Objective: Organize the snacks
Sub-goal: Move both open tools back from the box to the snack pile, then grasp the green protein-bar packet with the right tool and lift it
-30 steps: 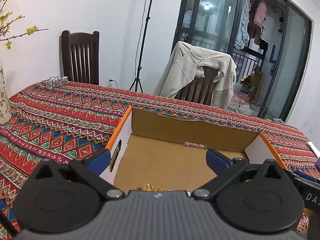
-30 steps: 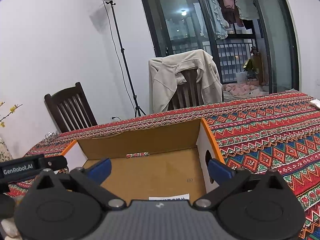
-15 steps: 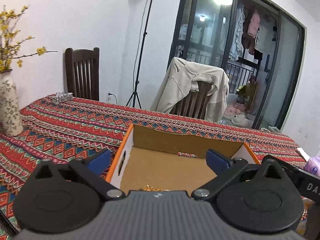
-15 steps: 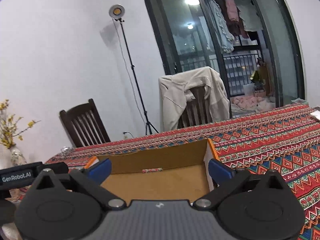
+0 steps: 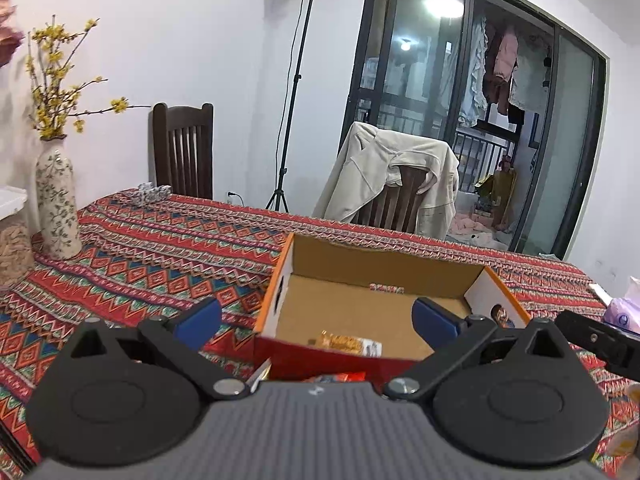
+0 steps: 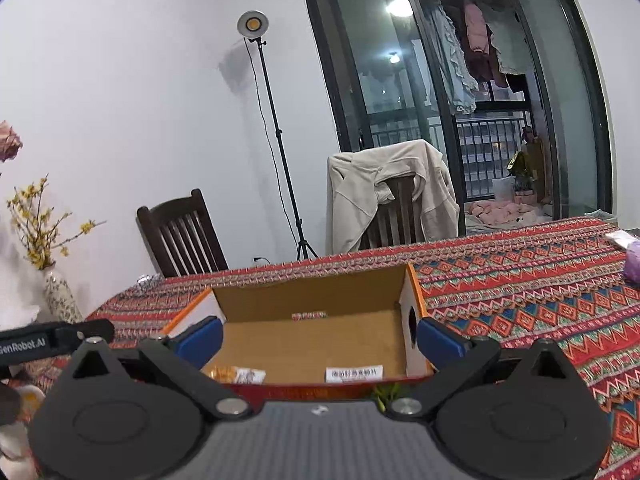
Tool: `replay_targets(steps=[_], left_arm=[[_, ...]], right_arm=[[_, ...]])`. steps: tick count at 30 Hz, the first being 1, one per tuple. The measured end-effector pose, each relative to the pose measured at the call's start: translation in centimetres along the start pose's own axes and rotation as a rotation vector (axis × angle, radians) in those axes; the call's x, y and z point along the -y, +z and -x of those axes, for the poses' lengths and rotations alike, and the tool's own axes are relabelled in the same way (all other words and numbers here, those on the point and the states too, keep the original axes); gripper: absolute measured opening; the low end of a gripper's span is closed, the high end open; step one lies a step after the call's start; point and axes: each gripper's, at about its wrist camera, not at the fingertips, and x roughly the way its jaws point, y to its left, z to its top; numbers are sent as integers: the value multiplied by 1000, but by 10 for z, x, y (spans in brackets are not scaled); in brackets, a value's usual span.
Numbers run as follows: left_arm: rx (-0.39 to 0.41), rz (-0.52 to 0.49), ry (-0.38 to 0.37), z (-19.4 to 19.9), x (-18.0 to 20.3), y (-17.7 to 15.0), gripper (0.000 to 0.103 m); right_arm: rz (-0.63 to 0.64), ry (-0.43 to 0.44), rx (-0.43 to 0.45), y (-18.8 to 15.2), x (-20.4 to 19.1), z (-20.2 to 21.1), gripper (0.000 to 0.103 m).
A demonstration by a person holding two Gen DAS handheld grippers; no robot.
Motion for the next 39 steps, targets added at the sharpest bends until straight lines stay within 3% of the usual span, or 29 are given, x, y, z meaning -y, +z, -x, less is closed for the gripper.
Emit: replay_targets(steps=[7, 14, 26, 36, 39], left_arm=[[10, -16, 38, 16, -19, -22, 103], [51, -34, 26, 31, -39, -51, 103], [-13, -1, 27, 24, -67, -80, 103], [-16, 12, 31, 13, -73, -87, 103], [-20, 22, 28, 11, -75, -87, 103]], right_arm=[[14, -8, -32, -25, 4, 16, 103], [38, -15, -83, -55, 9, 27, 103], [76, -45, -163, -89, 17, 37, 103], [91, -92, -150, -77, 23, 32, 103], [141, -121, -162, -69, 23, 19, 95]])
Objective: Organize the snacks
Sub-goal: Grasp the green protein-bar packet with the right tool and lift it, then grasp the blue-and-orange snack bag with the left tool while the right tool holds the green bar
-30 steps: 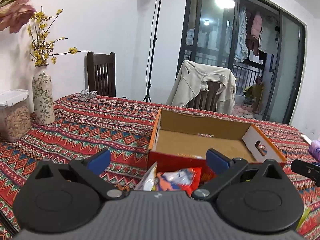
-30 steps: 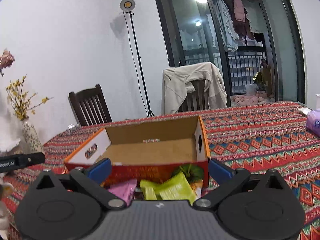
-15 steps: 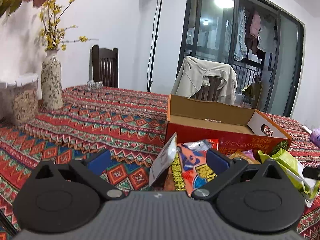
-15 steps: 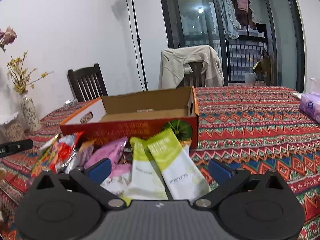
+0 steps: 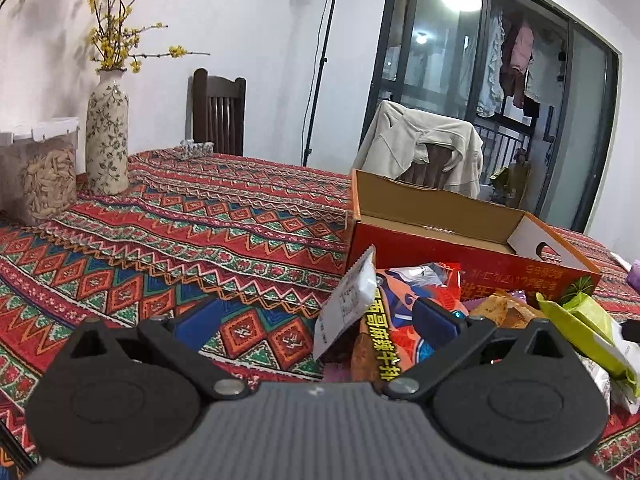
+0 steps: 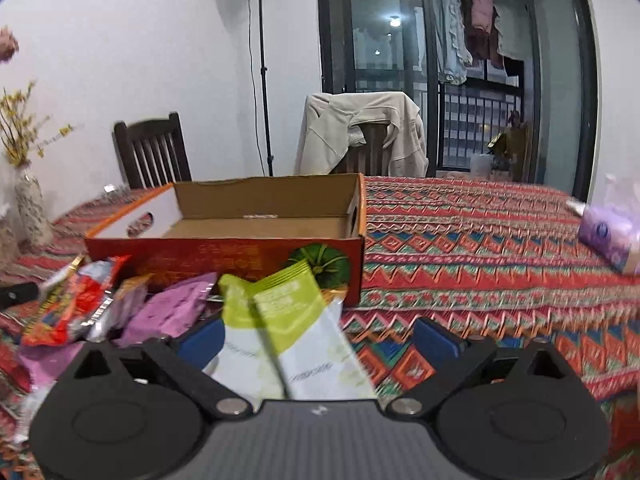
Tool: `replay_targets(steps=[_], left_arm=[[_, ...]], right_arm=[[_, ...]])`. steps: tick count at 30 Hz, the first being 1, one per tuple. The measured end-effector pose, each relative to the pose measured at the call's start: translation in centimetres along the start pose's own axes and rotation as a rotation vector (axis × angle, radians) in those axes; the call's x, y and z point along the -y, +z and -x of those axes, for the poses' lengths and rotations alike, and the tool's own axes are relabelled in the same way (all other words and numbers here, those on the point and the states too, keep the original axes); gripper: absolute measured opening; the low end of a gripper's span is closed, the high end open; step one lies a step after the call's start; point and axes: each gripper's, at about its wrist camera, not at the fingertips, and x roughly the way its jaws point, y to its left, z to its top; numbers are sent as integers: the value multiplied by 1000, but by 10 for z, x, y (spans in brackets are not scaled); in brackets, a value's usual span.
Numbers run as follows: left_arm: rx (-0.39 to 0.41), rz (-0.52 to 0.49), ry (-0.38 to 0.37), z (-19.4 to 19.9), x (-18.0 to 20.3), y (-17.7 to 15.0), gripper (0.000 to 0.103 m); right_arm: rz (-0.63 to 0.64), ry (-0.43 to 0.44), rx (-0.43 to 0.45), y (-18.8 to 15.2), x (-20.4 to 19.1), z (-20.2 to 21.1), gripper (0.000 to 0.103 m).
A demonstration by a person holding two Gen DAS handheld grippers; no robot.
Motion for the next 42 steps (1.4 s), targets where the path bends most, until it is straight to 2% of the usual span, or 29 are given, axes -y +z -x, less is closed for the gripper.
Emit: replay_targets(steps=[2, 4, 7, 12, 13, 14, 16, 19, 23, 26, 34, 38, 42], left_arm=[[3, 0, 4, 0, 0, 0, 103], [4, -3, 4, 0, 0, 0, 103], [5, -10, 10, 0, 2, -1, 103], [4, -14, 22, -1, 3, -2, 103], [4, -14, 23, -1, 3, -2, 103], [4, -13, 24, -2, 3, -2, 103], [2, -13, 29, -2, 3, -2, 103], [3, -13, 33, -3, 4, -2, 103], [-1, -10, 36, -3, 2, -2, 103], [-9, -11, 44, -5, 3, -2, 103], [-41, -5, 64, -2, 5, 6, 103], [-74, -7, 13, 5, 10, 16, 103], [-102, -60, -25, 8, 21, 19, 103]], right_arm=[[14, -1, -22, 3, 1, -9, 85], [18, 3, -54, 3, 3, -21, 80], [30, 16, -99, -1, 3, -36, 60], [56, 43, -126, -4, 0, -47, 57], [51, 51, -121, -5, 1, -47, 53], [43, 60, -118, -5, 2, -46, 44], [22, 62, -98, -7, 5, -43, 38], [-3, 52, -42, -13, 7, -33, 36], [-27, 4, 99, -15, 9, -8, 36], [-49, -19, 154, -17, 12, 0, 36], [-65, -22, 181, -20, 17, 5, 36], [-71, -8, 184, -19, 18, 5, 36], [-78, -3, 190, -20, 20, 6, 36]])
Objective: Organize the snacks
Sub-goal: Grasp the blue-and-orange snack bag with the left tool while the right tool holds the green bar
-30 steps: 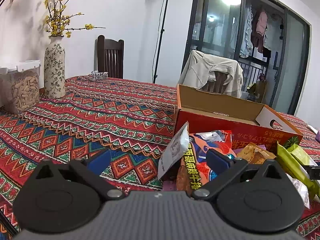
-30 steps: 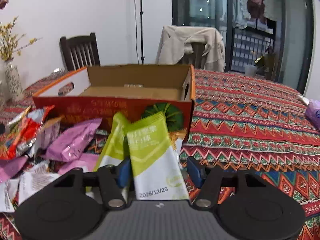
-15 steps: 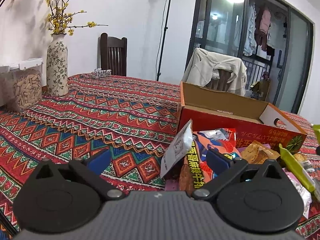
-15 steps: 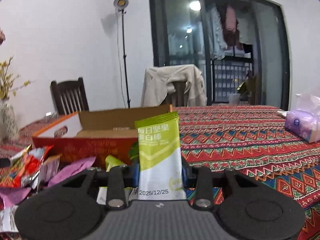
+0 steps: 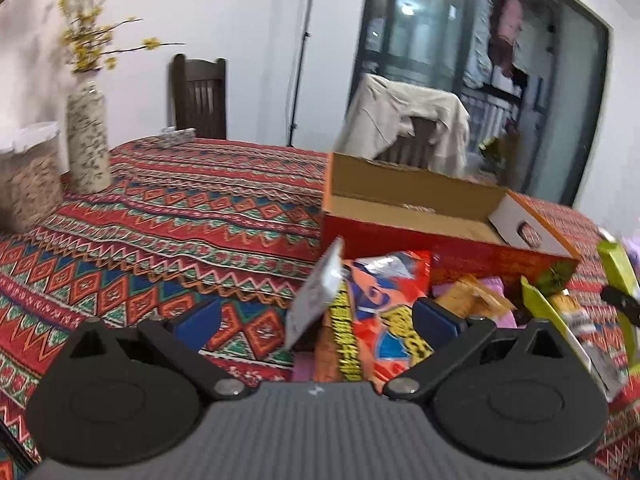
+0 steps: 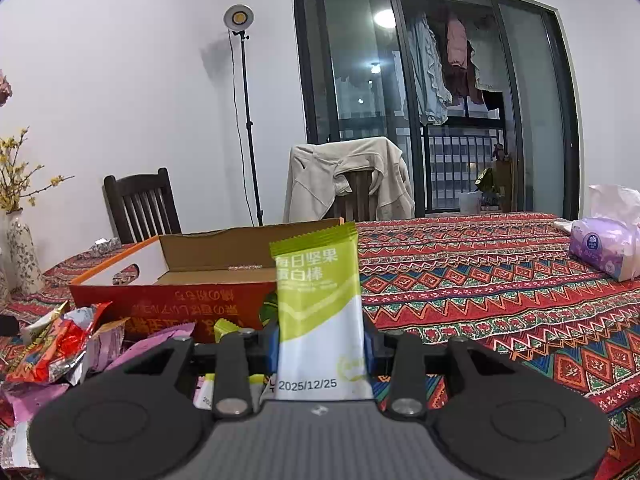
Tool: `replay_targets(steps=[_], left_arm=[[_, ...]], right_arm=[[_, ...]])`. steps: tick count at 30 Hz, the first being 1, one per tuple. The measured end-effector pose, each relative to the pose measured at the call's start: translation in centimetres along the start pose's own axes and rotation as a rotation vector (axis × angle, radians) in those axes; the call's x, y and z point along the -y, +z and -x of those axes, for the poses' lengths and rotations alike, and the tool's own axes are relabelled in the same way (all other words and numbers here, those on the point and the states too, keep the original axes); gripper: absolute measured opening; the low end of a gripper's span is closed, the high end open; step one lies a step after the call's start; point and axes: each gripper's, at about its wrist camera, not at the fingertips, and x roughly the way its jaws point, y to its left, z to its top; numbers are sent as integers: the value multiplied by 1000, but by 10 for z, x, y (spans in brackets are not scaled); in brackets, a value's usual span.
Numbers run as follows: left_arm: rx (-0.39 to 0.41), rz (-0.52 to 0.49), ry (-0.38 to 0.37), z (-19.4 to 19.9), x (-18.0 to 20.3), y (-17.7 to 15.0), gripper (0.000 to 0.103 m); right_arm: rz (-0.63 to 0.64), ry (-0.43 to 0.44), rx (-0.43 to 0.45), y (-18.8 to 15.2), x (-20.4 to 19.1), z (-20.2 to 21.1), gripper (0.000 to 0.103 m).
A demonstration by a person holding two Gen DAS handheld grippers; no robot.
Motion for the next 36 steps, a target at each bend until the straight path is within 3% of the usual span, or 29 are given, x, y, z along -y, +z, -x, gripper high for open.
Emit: replay_targets(steps=[9, 17, 20, 22, 26, 28, 36], left_arm=[[-72, 5, 6, -22, 22, 12, 103], [-207, 54, 18, -43, 38, 7, 103], [-224, 56, 21, -50, 45, 5, 95], [-227, 52, 31, -57, 49, 8, 90], [-233, 82, 33, -67, 48, 12, 68], [-216, 66, 43, -64, 50, 10, 63], [-118, -17, 22, -31, 60, 6, 62]], right_arm=[[-11, 10, 14, -1, 3, 5, 36], [-20, 15, 17, 0, 3, 5, 37], [-19, 24, 18, 0, 3, 6, 37], [-19, 29, 20, 0, 5, 6, 37], [-26, 34, 23, 0, 8, 8, 37], [-27, 37, 23, 0, 8, 8, 37], [-27, 42, 28, -1, 8, 8, 37]])
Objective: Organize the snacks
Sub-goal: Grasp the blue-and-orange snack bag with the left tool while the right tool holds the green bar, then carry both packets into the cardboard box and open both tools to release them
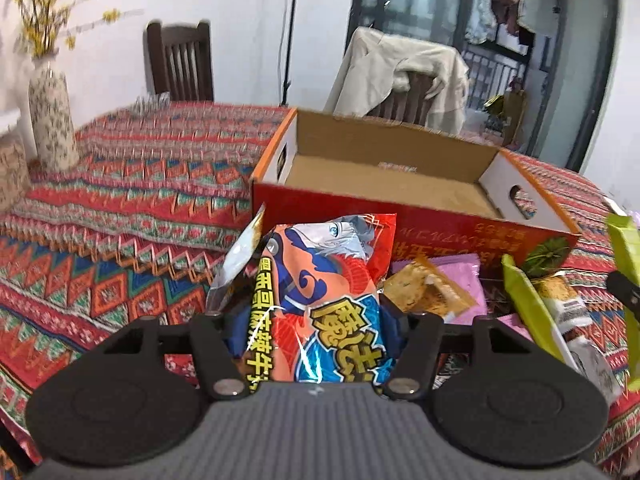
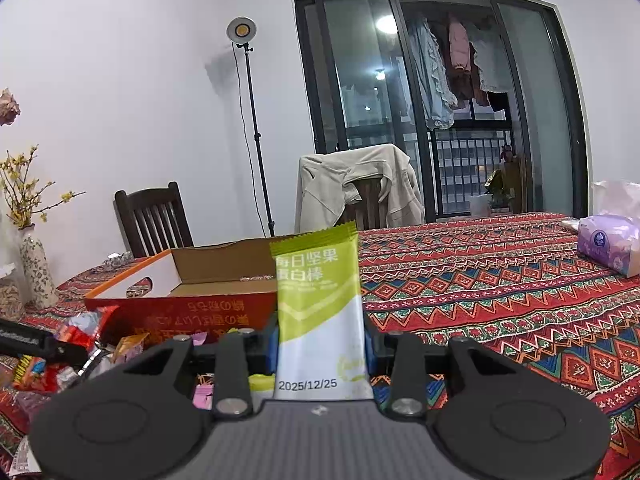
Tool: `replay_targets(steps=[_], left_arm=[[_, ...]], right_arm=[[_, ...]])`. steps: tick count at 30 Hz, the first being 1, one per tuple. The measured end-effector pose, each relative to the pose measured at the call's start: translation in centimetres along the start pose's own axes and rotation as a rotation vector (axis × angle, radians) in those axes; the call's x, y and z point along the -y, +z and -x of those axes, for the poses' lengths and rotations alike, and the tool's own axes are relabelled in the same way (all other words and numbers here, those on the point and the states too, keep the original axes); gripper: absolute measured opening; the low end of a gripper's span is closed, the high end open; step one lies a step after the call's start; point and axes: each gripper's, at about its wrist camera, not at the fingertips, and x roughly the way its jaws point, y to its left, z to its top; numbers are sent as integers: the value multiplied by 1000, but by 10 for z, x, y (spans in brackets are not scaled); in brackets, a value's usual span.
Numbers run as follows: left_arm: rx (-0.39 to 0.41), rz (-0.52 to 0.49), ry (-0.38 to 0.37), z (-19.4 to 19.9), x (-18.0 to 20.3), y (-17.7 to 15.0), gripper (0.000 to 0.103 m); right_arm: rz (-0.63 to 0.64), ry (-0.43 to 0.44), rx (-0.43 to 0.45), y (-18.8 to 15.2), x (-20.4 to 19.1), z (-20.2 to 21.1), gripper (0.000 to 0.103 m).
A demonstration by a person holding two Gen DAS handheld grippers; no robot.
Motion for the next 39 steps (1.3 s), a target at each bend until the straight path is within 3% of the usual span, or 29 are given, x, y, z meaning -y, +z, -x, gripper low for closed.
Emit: replay_targets(steps=[7, 11, 22, 31, 39], left_arm=[[111, -45, -44, 32, 10, 10, 62], [133, -46, -61, 33, 12, 21, 62], [204, -72, -112, 27, 26, 59, 62], [248, -71, -114, 5, 35, 97, 62], [266, -56, -39, -38, 40, 126, 62]], right_arm=[[22, 13, 11, 0, -4, 1, 37], [62, 6, 18, 5, -12, 2, 36], [91, 13, 78, 51, -38, -5, 36], [92, 42, 78, 89, -63, -51, 36], [29, 29, 54, 112, -71, -113, 36]])
